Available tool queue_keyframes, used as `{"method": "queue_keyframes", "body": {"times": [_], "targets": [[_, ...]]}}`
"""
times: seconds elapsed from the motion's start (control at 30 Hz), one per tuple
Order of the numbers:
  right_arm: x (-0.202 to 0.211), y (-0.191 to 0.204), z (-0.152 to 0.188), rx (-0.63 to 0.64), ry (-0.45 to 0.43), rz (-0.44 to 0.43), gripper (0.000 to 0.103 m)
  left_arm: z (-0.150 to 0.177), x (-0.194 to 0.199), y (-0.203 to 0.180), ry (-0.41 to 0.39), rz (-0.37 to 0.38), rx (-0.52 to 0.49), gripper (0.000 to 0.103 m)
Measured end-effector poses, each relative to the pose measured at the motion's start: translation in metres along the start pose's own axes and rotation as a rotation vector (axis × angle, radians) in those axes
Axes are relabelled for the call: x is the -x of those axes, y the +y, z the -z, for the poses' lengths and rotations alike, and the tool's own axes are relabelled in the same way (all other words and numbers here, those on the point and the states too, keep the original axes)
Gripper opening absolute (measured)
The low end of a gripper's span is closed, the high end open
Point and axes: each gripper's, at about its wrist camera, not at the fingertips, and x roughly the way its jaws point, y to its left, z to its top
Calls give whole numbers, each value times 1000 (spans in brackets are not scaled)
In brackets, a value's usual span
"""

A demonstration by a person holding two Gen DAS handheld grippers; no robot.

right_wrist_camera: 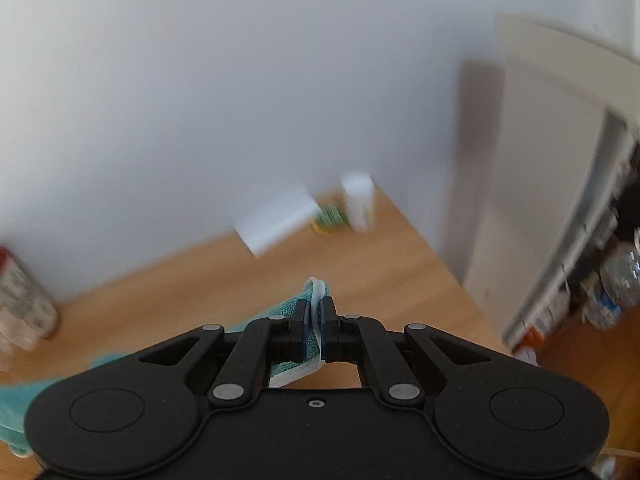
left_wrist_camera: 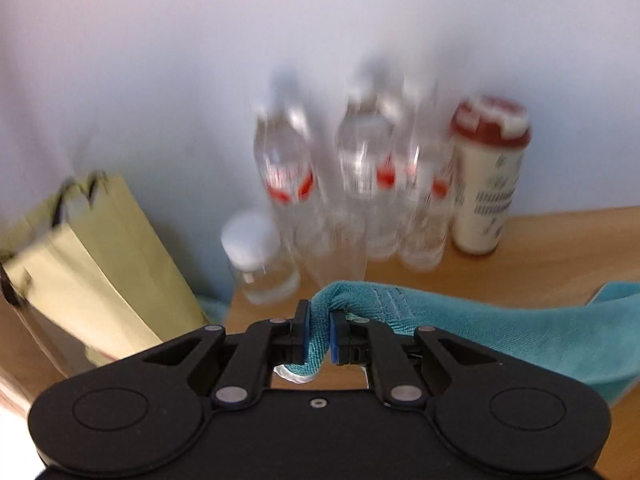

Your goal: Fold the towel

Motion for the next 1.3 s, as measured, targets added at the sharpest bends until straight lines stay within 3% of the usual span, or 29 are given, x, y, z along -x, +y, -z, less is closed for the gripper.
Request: {"method": "queue_keyframes", "body": {"times": [0.17, 0.23, 0.27, 0.3, 0.37, 0.53, 0.73, 1.0, 1.07, 1.13, 1.3], "targets": [[-30, 4, 34, 63, 112, 63, 6, 8, -41, -24, 65, -16, -45, 11], [-37, 5, 44, 95, 149, 94, 9, 6, -52, -30, 94, -15, -44, 24], [-40, 6, 48, 111, 167, 110, 13, 6, -54, -32, 94, -15, -43, 39], [-41, 6, 53, 131, 156, 139, 17, 5, -53, -32, 87, -15, -42, 46], [-39, 5, 55, 132, 138, 154, 26, 7, -47, -30, 83, -1, -45, 46], [-28, -4, 53, 105, 120, 151, 31, 18, -33, -25, 118, 39, -27, 51], [-37, -11, 62, 63, 171, 134, 31, 54, -19, -38, 194, 130, -48, 54], [-50, -19, 69, 6, 198, 132, 31, 83, -25, -77, 172, 137, -224, 53], [-54, -21, 68, -16, 203, 120, 31, 85, -29, -82, 181, 136, -233, 53], [-59, -23, 67, -29, 207, 114, 32, 85, -29, -82, 178, 164, -234, 44], [-68, -22, 67, -40, 227, 100, 32, 89, -22, -92, 192, 233, -312, 3]]}}
